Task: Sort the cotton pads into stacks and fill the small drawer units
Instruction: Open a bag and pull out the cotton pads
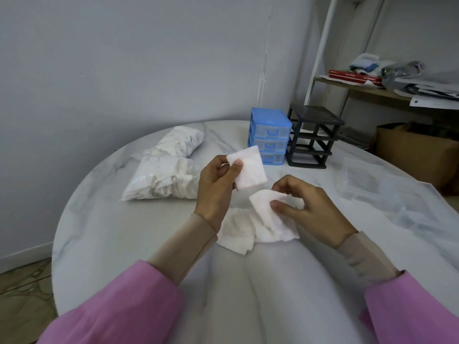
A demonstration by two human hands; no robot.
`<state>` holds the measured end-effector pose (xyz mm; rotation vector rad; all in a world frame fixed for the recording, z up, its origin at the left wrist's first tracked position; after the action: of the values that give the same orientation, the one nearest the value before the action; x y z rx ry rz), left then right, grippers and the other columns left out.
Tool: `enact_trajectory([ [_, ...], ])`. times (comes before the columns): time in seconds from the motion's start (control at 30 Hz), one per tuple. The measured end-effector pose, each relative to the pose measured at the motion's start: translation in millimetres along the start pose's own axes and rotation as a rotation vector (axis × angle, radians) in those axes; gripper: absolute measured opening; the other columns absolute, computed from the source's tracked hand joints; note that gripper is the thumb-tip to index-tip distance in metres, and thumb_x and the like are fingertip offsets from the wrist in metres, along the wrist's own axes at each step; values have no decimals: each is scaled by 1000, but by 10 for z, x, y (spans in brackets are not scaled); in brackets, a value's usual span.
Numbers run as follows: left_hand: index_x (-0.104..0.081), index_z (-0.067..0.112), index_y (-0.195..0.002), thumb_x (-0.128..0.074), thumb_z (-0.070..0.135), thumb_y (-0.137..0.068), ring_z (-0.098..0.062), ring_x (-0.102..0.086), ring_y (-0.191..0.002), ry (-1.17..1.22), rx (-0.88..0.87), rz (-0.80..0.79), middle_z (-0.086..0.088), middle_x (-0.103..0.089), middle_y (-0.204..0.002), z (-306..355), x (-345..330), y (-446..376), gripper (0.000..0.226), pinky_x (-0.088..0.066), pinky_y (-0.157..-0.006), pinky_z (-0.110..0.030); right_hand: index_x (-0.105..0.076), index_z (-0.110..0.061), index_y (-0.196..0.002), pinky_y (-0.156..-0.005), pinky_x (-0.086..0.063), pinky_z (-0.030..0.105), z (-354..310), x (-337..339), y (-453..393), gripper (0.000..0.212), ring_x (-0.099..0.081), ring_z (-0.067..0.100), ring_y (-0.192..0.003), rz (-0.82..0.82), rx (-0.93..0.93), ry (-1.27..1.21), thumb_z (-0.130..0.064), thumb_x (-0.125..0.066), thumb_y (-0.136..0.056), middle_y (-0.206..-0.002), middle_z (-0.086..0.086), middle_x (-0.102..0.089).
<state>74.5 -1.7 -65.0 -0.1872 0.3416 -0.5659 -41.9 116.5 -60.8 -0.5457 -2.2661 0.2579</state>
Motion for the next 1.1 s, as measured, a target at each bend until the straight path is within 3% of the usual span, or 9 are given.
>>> enact_trajectory([
  [0.07,-56,12,-83,-52,9,-93,-2,-60,-62,34,9,22,13,-64,-60,-5,22,-11,12,-50,-61,-17,-56,-24,-89,-83,-45,23,21,16,-4,15,-58,9,-85,23,-40,-130,-13,-64,-86,-90,-7,-64],
  [0.13,-55,12,-82,-51,8,-93,-1,-60,-60,60,14,31,12,-63,-59,-10,28,-20,12,-51,-58,-16,-54,-23,-91,-76,-49,30,22,27,-14,16,-59,22,-81,48,-76,-265,-10,-62,-87,-93,7,-65],
  [0.2,-55,11,-83,-51,8,-93,-1,-59,-58,55,17,22,13,-63,-58,-19,23,-19,11,-51,-57,-17,-54,-23,-95,-67,-49,26,17,34,-16,19,-61,18,-75,72,-101,-387,-7,-60,-88,-92,9,-63],
  [0.33,-56,12,-85,-54,8,-92,-6,-58,-63,-29,3,25,11,-65,-61,-50,34,-24,8,-48,-61,-24,-54,-22,-98,-64,-46,22,39,44,-28,24,-55,13,-69,134,-91,-479,-2,-60,-86,-77,-8,-59],
  [0.47,-47,21,-87,-60,7,-88,-3,-51,-50,-166,-59,44,6,-58,-58,-72,48,1,20,-42,-53,-19,-45,-20,-88,-66,-51,25,20,83,-32,27,-55,27,-78,191,-85,-621,2,-60,-84,-86,12,-58],
  [0.6,-47,22,-92,-66,8,-84,-7,-52,-51,-157,-9,-37,8,-56,-50,-103,-11,31,25,-45,-58,-23,-45,-17,-82,-67,-47,28,-15,105,-24,27,-54,18,-73,267,-43,-582,0,-65,-81,-81,10,-56],
  [0.7,-60,12,-88,-63,6,-85,-10,-58,-58,-167,33,-127,6,-64,-54,-91,-58,44,8,-50,-66,-32,-50,-14,-85,-60,-44,13,-9,102,-26,24,-51,1,-57,308,-49,-524,-1,-69,-78,-57,-12,-58],
  [0.9,-65,1,-84,-57,7,-90,-19,-53,-71,-124,65,-153,-10,-60,-71,-79,-73,70,12,-50,-65,-26,-58,-14,-78,-57,-51,18,13,74,-26,18,-59,13,-62,320,-93,-531,-8,-74,-71,-65,-4,-66],
  [1.1,-68,7,-88,-53,13,-93,-16,-63,-74,-86,99,-178,-6,-68,-78,-66,-106,80,17,-54,-65,-20,-59,-18,-77,-61,-52,19,19,81,-18,20,-57,8,-58,351,-92,-446,-11,-76,-70,-61,-12,-62],
])
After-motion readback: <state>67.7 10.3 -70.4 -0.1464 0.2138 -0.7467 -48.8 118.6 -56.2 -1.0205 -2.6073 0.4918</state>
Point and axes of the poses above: each hand's wrist, its own y-axis away from the middle knuckle, its own x-axis out of the back of the hand, z = x × y, the point moved 3 cm from there along -y, towards the middle knuckle
